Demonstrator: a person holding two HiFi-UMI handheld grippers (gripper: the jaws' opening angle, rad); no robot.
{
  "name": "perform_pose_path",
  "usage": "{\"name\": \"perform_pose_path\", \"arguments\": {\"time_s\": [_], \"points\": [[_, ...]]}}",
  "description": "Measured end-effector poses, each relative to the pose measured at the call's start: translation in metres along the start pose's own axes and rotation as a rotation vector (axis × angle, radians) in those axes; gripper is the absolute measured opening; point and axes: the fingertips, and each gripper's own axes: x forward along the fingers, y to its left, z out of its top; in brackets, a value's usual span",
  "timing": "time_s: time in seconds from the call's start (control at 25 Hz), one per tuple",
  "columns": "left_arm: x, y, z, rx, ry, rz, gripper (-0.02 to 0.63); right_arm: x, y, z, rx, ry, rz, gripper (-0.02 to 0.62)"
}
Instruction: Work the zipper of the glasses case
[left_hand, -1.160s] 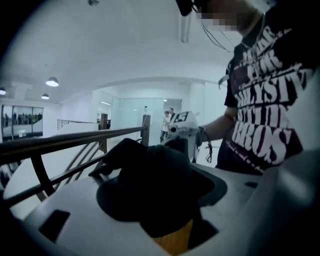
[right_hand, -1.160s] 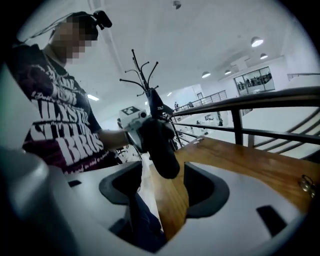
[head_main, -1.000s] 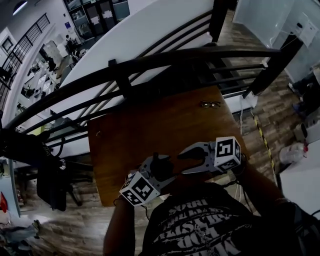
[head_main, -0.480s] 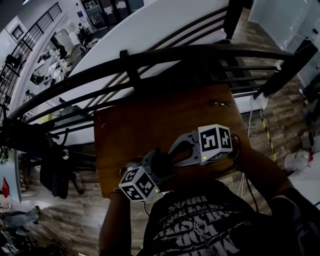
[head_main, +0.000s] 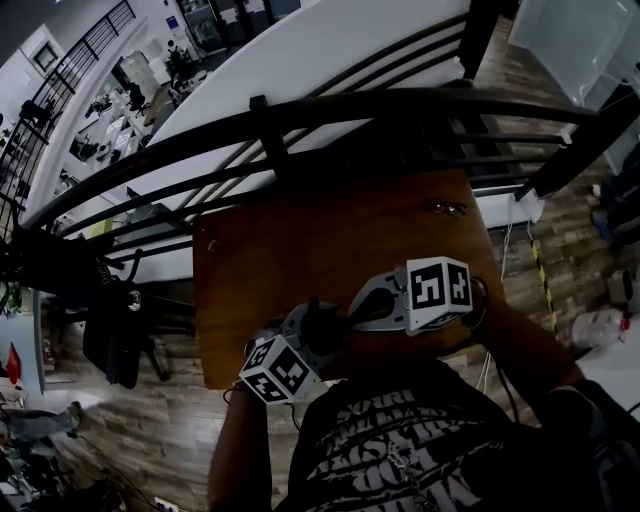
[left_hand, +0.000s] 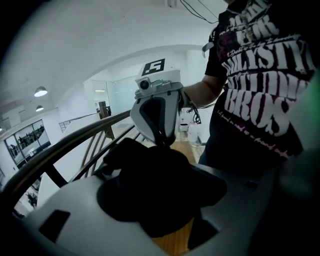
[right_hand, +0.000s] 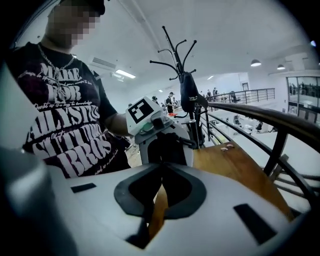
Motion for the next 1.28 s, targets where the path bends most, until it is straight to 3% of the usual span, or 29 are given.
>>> {"name": "perform_pose_path", "arguments": {"time_s": [0.16,0.36,0.64,1.04,1.28], "points": [[0.0,-0.007,0.002,-0.051,-0.044,0.002,0.271,0.0,0.003,0.002,-0.023,-0.01,-0.059,0.0],[-0.016,-0.011,0.009,-0.232,-0.195,-0.04,0.262,0.003,0.007,0.0,-0.301,0.133,-0.237,-0.002],[-0.036,-0.013,0.009,-0.351,-0.294,-0.045,0.261,0.022,0.006,-0.005,-0.565,0.179,-0.429,-0.002],[-0.062,-0.002,0.013,-0.341,-0.348,0.001,0.261,0.037,0.003,-0.003,-0.5,0.098,-0.446,-0.002],[-0.088,0.013,0.026,-0.417,-0.494,0.035,0.259,0.039,-0.003,0.004,-0.493,0.085,-0.453,-0.002]]}}
